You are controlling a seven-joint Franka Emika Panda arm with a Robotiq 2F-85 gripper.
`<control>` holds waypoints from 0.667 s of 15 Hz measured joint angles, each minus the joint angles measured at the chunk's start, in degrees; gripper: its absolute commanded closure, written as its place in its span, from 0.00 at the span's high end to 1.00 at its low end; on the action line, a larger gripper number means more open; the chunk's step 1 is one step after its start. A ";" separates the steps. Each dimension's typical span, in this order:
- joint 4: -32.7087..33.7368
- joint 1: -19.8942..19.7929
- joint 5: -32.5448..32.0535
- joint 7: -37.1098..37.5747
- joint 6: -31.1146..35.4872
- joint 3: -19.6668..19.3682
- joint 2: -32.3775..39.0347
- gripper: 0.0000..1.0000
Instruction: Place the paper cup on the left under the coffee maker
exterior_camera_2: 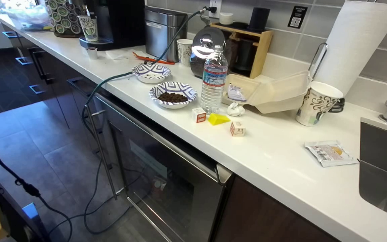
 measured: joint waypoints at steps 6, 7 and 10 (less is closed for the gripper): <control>-8.01 -4.82 4.16 -9.66 -4.59 -0.02 -9.78 1.00; -10.43 -5.50 3.19 -11.75 -6.19 -0.41 -12.21 1.00; -19.01 -7.33 -1.60 -17.51 -8.35 -1.33 -20.03 1.00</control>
